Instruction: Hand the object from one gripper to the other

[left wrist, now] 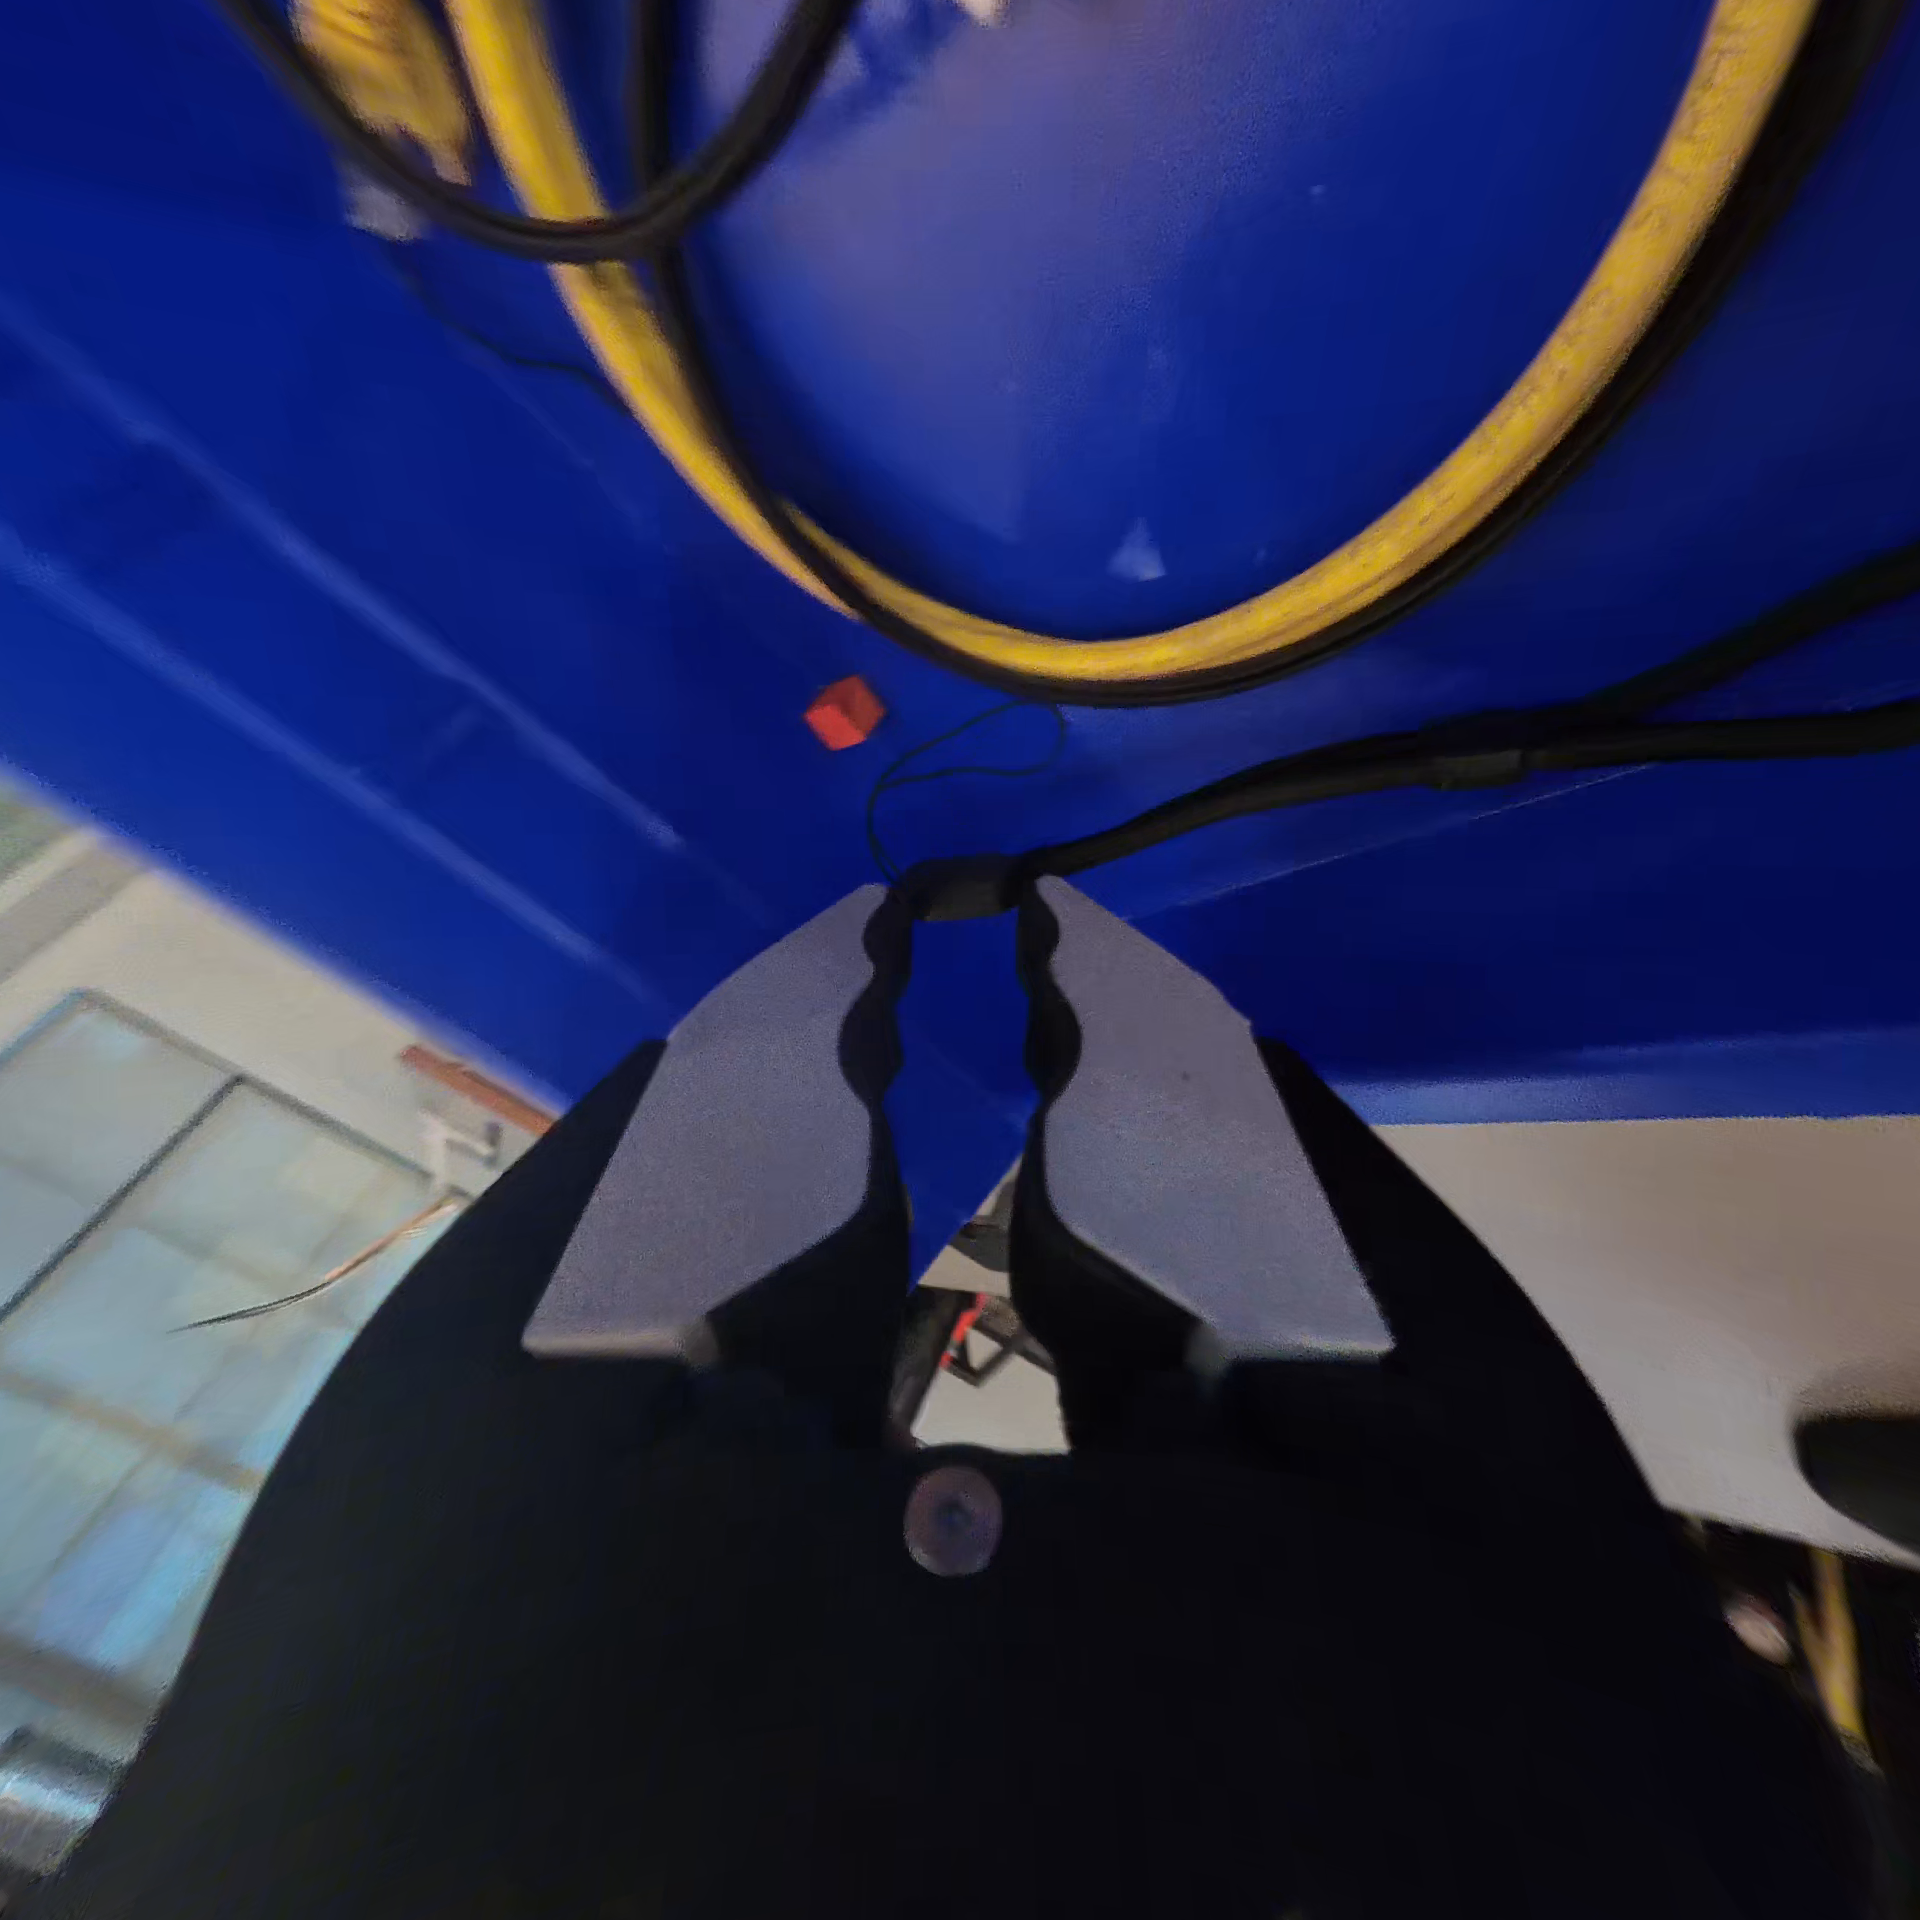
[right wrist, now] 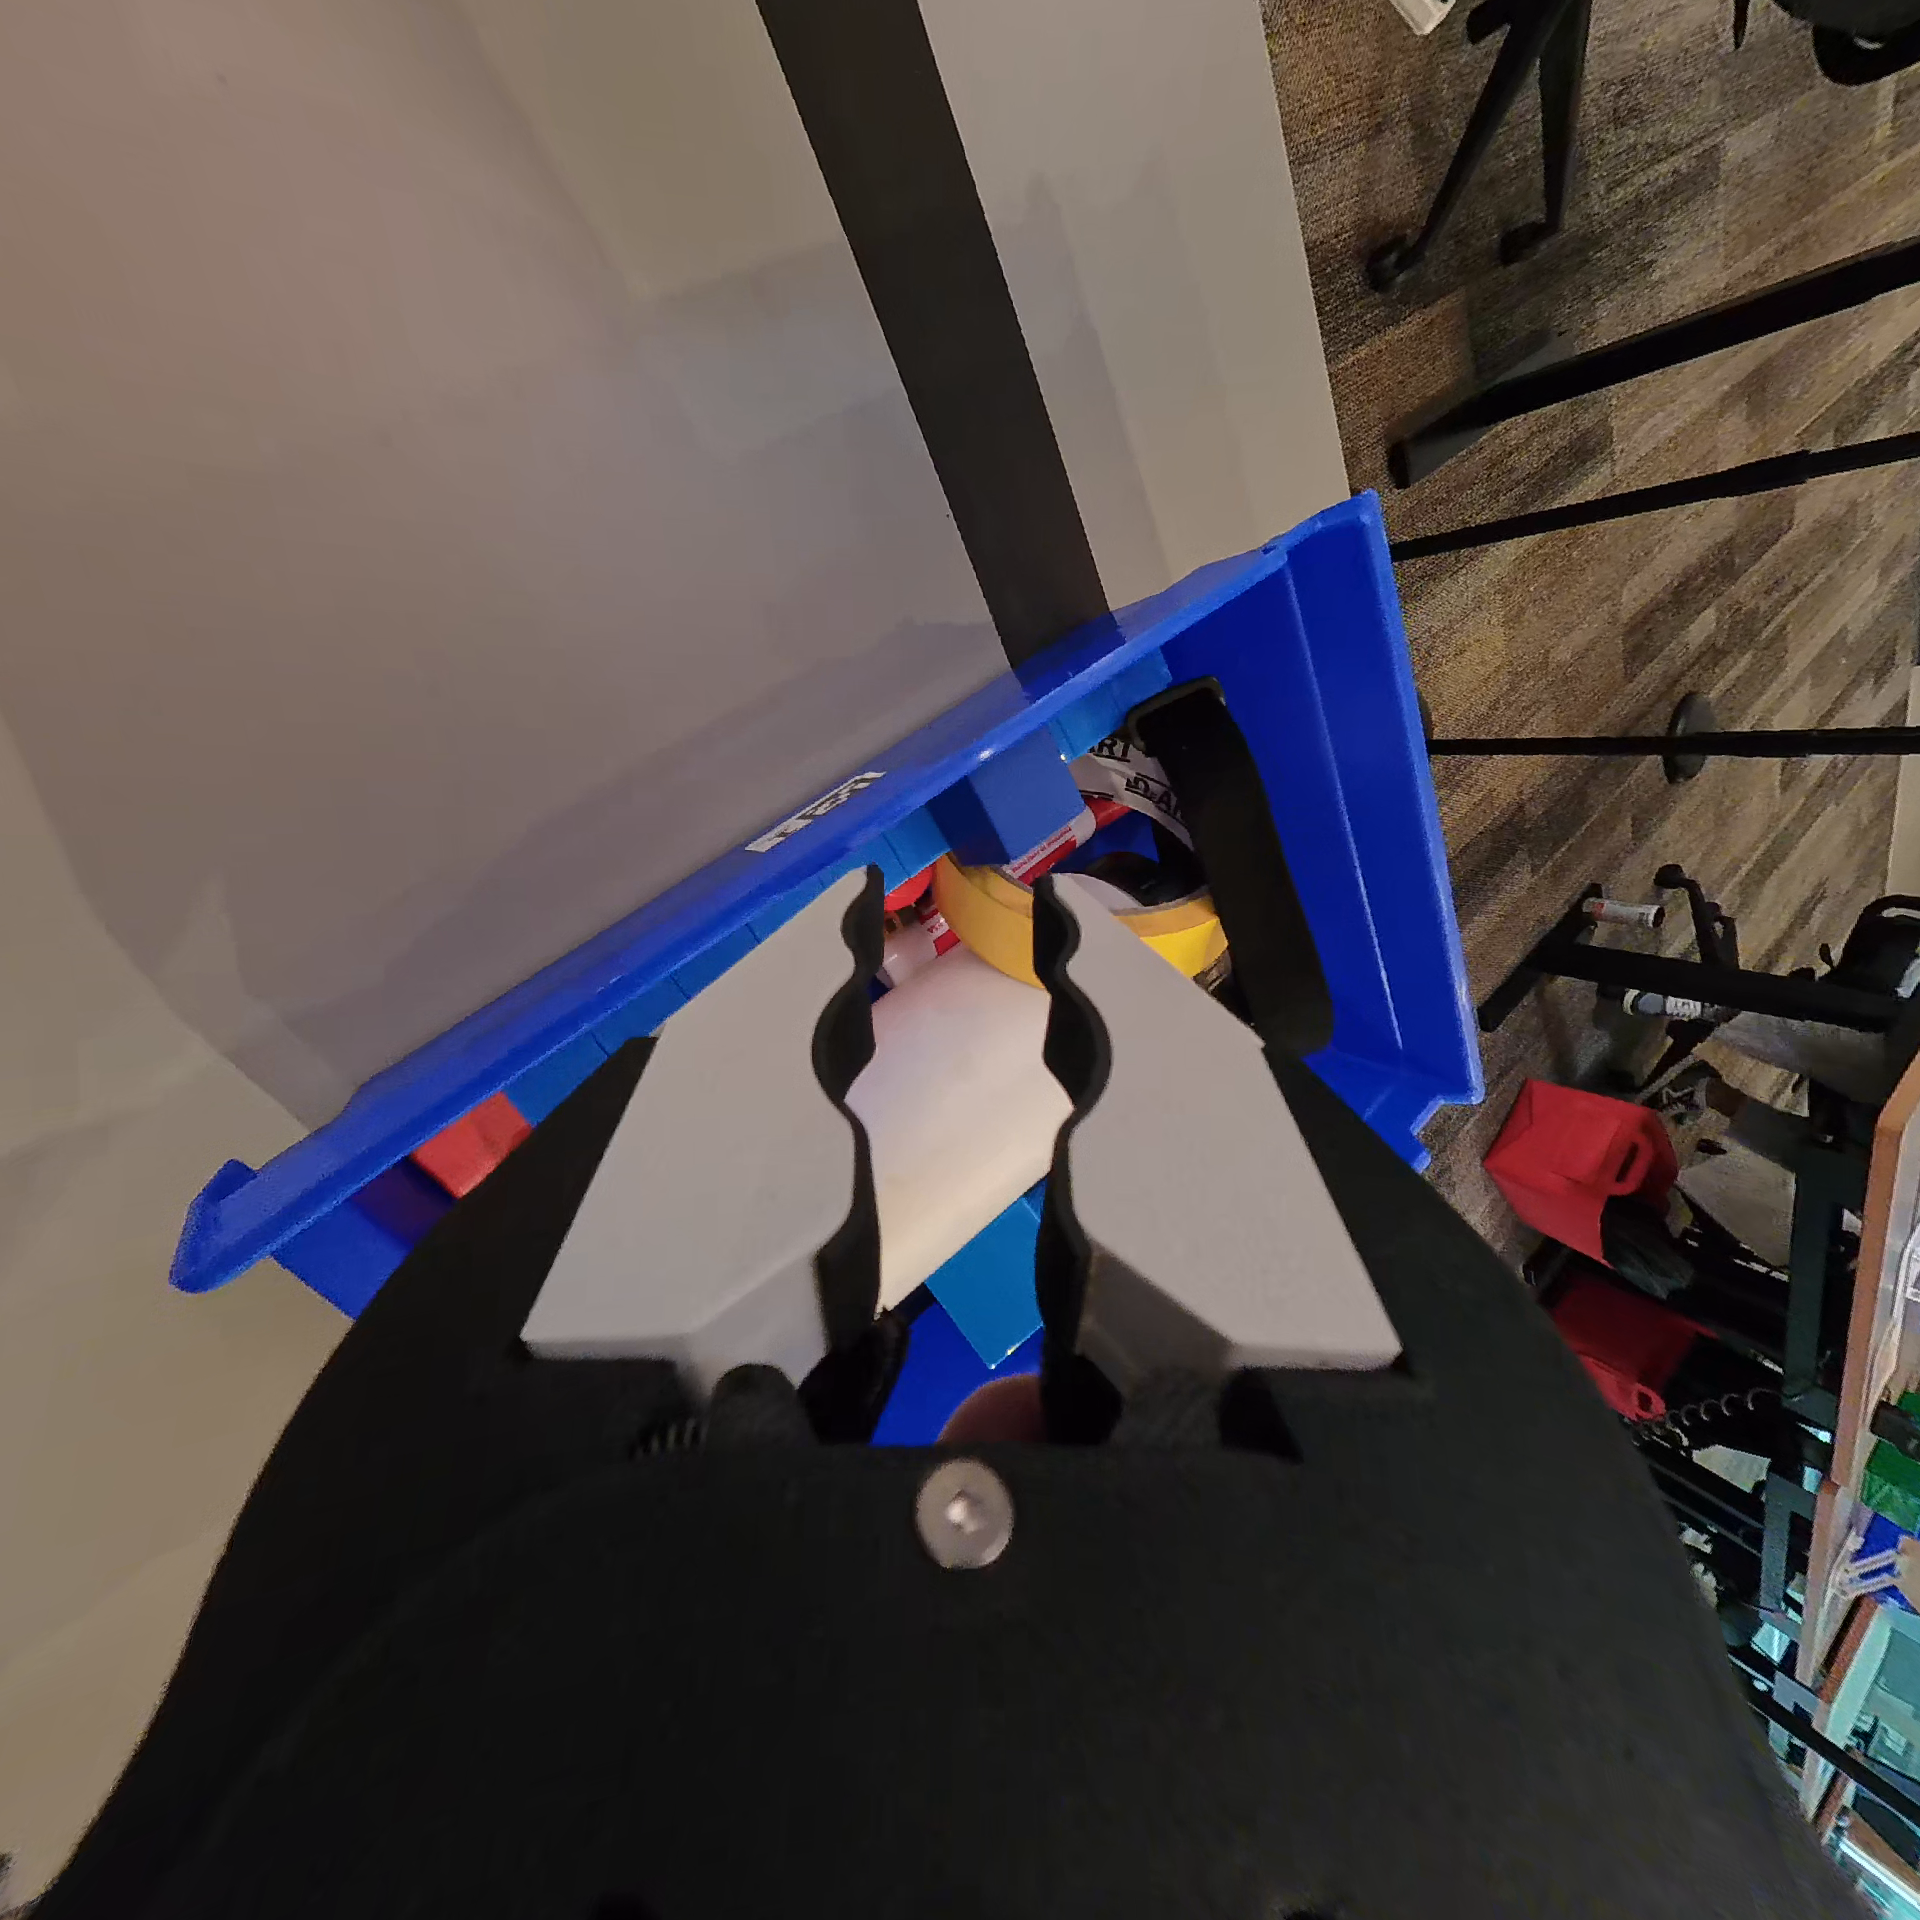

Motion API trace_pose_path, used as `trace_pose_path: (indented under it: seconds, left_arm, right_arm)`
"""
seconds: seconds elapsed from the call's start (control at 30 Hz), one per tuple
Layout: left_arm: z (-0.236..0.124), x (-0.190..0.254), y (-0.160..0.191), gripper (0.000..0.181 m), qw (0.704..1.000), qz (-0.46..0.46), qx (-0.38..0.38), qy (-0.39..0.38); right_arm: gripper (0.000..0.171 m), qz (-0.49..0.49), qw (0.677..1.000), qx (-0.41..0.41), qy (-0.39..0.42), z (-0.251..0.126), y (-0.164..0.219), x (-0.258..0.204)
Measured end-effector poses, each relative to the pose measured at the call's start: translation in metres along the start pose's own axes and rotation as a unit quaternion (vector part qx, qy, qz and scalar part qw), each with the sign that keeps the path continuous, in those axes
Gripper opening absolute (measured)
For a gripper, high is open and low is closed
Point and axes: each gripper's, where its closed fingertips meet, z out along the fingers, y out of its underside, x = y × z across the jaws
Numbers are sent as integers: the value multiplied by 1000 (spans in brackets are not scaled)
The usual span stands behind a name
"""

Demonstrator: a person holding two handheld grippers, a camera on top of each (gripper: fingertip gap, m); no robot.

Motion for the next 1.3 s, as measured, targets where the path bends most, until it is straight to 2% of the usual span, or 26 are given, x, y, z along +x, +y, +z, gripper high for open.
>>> trace_pose_path:
  seconds: [0.13, 0.33, 0.6, 0.87, 1.0, 1.13, 1.2, 1.3]
  left_arm:
    - [-25, -24, 4, 20, 991, -5, 24, -134]
    - [-59, -26, 2, 19, 974, -9, 68, -218]
    - [-89, -24, 3, 19, 959, -23, 109, -260]
    - [-127, -30, 14, 19, 933, -71, 181, -304]
    - [-149, -35, 27, 19, 912, -94, 211, -338]
    - [-176, -34, 39, 19, 892, -109, 246, -364]
    - [-191, -29, 41, 19, 883, -114, 266, -369]
    - [-220, -15, 32, 19, 863, -100, 309, -387]
  right_arm:
    - [26, -1, 1000, -6, 4, 0, 1, 1]
    - [26, 0, 1000, -9, 16, -6, 3, 4]
    - [26, 7, 999, -6, 42, -17, 5, 14]
    - [29, 18, 991, 27, 127, -46, -7, 42]
    - [28, 33, 976, 53, 211, -72, -20, 68]
    - [30, 49, 949, 114, 289, -112, -45, 85]
    - [29, 42, 939, 154, 303, -129, -65, 81]
    - [29, 23, 930, 237, 279, -147, -109, 58]
